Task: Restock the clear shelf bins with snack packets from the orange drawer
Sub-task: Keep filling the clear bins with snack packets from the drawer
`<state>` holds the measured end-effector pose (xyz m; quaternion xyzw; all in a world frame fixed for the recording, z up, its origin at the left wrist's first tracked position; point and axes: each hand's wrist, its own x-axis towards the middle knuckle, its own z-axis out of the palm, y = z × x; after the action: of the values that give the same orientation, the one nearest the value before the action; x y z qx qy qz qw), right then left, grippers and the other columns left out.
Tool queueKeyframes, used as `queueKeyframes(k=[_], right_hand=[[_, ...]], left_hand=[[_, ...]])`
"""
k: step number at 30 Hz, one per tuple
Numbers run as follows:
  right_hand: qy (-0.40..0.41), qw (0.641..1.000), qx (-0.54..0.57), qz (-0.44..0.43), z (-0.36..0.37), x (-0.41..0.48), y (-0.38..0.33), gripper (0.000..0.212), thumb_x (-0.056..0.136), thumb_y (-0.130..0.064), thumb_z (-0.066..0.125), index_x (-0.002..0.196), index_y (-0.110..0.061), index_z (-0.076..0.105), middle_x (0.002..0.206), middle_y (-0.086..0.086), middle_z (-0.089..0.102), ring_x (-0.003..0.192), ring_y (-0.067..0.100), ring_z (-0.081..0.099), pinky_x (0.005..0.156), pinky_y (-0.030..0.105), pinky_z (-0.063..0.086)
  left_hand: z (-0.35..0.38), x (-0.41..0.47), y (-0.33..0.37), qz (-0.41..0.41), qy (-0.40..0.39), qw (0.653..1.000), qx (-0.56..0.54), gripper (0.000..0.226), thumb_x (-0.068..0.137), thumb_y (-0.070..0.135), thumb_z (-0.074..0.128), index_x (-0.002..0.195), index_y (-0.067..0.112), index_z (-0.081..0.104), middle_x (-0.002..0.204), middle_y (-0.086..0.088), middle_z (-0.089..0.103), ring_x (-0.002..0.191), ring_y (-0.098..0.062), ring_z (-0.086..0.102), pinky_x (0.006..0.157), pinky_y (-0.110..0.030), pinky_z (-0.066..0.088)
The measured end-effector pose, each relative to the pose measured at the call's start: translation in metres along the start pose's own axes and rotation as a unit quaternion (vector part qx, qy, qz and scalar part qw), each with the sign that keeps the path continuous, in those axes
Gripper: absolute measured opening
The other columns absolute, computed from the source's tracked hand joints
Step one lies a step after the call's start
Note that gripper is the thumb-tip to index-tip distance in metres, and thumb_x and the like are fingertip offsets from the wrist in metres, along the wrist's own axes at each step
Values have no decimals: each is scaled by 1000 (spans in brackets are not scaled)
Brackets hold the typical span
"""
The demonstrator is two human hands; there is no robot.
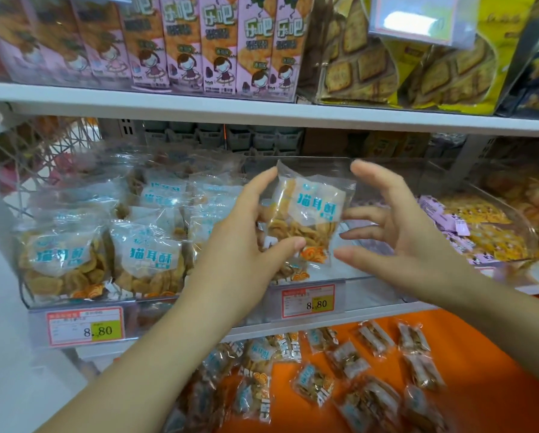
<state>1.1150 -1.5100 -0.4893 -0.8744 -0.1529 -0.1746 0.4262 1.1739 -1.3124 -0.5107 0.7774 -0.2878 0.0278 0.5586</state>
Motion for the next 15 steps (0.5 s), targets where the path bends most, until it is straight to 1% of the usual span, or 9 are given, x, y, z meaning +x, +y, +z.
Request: queueKeyframes(k=[1, 2, 3, 5, 6, 7, 9, 12, 15], right_hand=[[-4, 998, 45, 44, 1, 4, -3, 73, 71, -40, 76, 132, -43, 34, 136, -23, 44, 107, 7, 62, 80, 23, 55], [-12, 995, 67, 74, 0, 10, -3, 70, 66, -33, 77, 126, -39, 41, 124, -19, 57, 100, 7, 66, 77, 24, 57], [-21, 994, 61, 85, -1, 15, -3, 60, 64, -26, 76, 116, -34, 48, 109, -14, 67, 93, 6, 68, 74, 24, 58], [-11, 995, -20, 93, -6, 26, 4, 45, 68, -16, 78, 101, -31, 52, 93, -7, 70, 85, 5, 69, 73, 24, 58], [-1, 992, -69, 102, -9, 31, 11, 44, 70, -14, 79, 97, -32, 51, 93, -8, 68, 84, 5, 68, 74, 25, 58], [-3, 987, -108, 115, -12, 35, 19, 44, 71, -13, 80, 95, -34, 51, 96, -7, 66, 83, 5, 67, 73, 26, 58], [-57, 976, -149, 151, -8, 40, 38, 44, 72, -10, 80, 93, -35, 50, 101, -2, 66, 80, 5, 65, 71, 25, 57], [-164, 951, -214, 154, 21, 40, 63, 33, 76, -10, 76, 98, -26, 57, 109, -3, 58, 88, 13, 62, 74, 22, 52], [-142, 953, -231, 134, 40, 46, 79, 21, 80, -11, 71, 90, -24, 58, 121, -2, 43, 103, 16, 54, 84, 20, 43]], left_hand=[[1, 0, 1, 5, -7, 1000, 11, 80, 82, 26, 72, 133, 58, 20, 93, 19, 64, 71, -1, 65, 67, -24, 50], [3, -1, 1, 9, -19, 999, 29, 82, 82, 26, 72, 132, 60, 17, 95, 20, 63, 73, -3, 65, 69, -28, 53], [3, -1, 2, 16, -33, 998, 57, 83, 82, 28, 71, 132, 60, 14, 98, 22, 61, 78, -3, 65, 74, -29, 55], [-2, 1, 0, 42, -43, 986, 154, 80, 83, 34, 67, 138, 56, 13, 112, 25, 55, 95, 1, 60, 87, -27, 51], [-8, 4, -3, 68, -28, 971, 226, 76, 83, 37, 65, 142, 49, 19, 120, 22, 53, 103, -2, 58, 93, -30, 48], [-15, 7, -7, 95, -2, 949, 300, 70, 83, 37, 65, 144, 41, 29, 125, 14, 54, 109, -12, 57, 97, -36, 44], [-25, 11, -14, 115, 30, 912, 394, 57, 83, 32, 68, 136, 28, 49, 124, 3, 58, 109, -26, 58, 100, -44, 39], [-27, 16, -22, 101, 8, 898, 428, 46, 83, 33, 69, 127, 27, 59, 120, 3, 62, 109, -27, 60, 104, -46, 33], [-23, 14, -27, 121, 5, 882, 455, 40, 80, 33, 72, 119, 27, 64, 112, 4, 67, 102, -26, 64, 105, -49, 32]])
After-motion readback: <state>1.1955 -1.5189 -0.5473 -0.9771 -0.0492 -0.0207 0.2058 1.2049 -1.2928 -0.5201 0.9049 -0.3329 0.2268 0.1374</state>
